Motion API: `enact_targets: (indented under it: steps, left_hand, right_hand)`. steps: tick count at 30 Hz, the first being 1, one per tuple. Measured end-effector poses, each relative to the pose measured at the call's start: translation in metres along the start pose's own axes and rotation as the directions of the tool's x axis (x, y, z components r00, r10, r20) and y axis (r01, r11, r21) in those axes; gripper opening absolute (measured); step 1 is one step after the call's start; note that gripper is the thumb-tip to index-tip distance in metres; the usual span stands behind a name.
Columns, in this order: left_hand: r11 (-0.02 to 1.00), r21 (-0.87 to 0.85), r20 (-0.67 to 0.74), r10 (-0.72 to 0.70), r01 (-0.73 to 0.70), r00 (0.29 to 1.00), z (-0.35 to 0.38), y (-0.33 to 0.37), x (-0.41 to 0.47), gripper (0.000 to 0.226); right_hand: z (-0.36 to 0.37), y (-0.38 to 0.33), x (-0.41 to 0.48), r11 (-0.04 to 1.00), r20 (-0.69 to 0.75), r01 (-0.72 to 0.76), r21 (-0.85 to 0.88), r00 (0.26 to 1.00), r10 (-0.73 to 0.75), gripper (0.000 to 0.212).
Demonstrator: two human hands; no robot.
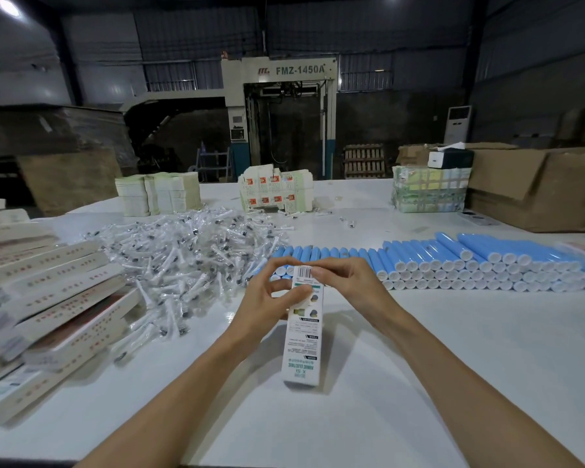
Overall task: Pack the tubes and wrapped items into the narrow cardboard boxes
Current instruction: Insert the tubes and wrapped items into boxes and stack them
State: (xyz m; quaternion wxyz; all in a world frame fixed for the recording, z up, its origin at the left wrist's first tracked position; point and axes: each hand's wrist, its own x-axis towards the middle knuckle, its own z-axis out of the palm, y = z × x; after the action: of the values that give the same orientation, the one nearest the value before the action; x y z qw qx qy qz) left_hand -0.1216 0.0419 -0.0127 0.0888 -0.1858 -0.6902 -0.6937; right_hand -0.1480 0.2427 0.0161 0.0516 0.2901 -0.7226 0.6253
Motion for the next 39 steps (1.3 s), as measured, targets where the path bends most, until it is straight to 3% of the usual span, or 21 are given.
enact_targets:
  steps: [5, 8, 11, 15, 17, 19, 22, 25, 29, 31, 34, 37, 39]
  left_hand:
    - [0.998, -0.04, -0.051, -0.045, 0.043, 0.998, 0.004, -0.012, 0.002, 0.042]
    - [0.996, -0.081, -0.153, -0.059, 0.047, 0.986, 0.006, -0.014, 0.005, 0.036]
    - [0.995, -0.089, -0.27, -0.062, 0.039, 0.961, 0.0, -0.012, 0.006, 0.04]
    - [0.993, -0.114, -0.323, -0.066, 0.03, 0.944, -0.005, -0.012, 0.005, 0.046]
    - [0.988, -0.152, -0.305, -0.064, 0.017, 0.95, -0.008, -0.013, 0.005, 0.046]
    - [0.982, -0.191, -0.276, -0.053, -0.001, 0.96, -0.01, -0.015, 0.006, 0.043]
    - [0.983, -0.18, -0.249, -0.028, -0.018, 0.968, -0.011, -0.016, 0.007, 0.037]
    - [0.987, -0.161, -0.22, -0.015, -0.021, 0.975, -0.014, -0.021, 0.009, 0.044]
    - [0.999, -0.042, -0.189, 0.008, -0.016, 0.982, -0.009, -0.028, 0.015, 0.054]
    - [0.994, 0.104, -0.177, 0.061, -0.043, 0.982, -0.007, -0.032, 0.014, 0.055]
    - [0.92, 0.36, -0.047, 0.182, -0.153, 0.982, -0.008, -0.037, 0.009, 0.046]
    - [0.84, 0.478, 0.074, 0.253, -0.257, 0.965, -0.003, -0.039, 0.006, 0.039]
    - [0.794, 0.53, 0.121, 0.278, -0.299, 0.953, 0.003, -0.038, 0.006, 0.042]
  right_hand:
    - [0.013, 0.014, 0.002, 0.997, -0.105, -0.059, -0.045, 0.993, 0.054, 0.027]
    - [0.025, 0.022, 0.002, 0.991, -0.166, -0.088, -0.103, 0.984, 0.07, 0.046]
    - [0.032, 0.026, -0.004, 0.98, -0.147, -0.091, -0.176, 0.987, 0.065, 0.06]
    - [0.044, 0.028, -0.014, 0.902, -0.045, -0.099, -0.42, 0.995, 0.089, 0.087]
    - [0.049, 0.022, -0.013, 0.946, -0.055, -0.172, -0.276, 0.985, 0.163, 0.092]
    - [0.043, 0.016, -0.009, 0.955, -0.058, -0.296, -0.017, 0.954, 0.295, 0.078]
    - [0.022, 0.018, -0.01, 0.864, 0.201, -0.425, 0.269, 0.902, 0.382, 0.058]
    - [0.021, 0.016, -0.021, 0.794, 0.328, -0.508, 0.334, 0.853, 0.407, 0.058]
    - [0.009, 0.005, -0.024, 0.904, 0.102, -0.408, 0.129, 0.912, 0.397, 0.048]
    - [-0.014, -0.005, -0.034, 0.932, -0.044, -0.363, -0.008, 0.931, 0.362, 0.036]
    - [-0.072, -0.016, -0.065, 0.918, -0.253, -0.345, -0.197, 0.922, 0.292, 0.031]
    - [-0.146, -0.021, -0.1, 0.772, -0.443, -0.401, -0.494, 0.88, 0.173, 0.042]
    - [-0.198, -0.021, -0.124, 0.531, -0.527, -0.491, -0.69, 0.844, 0.095, 0.046]
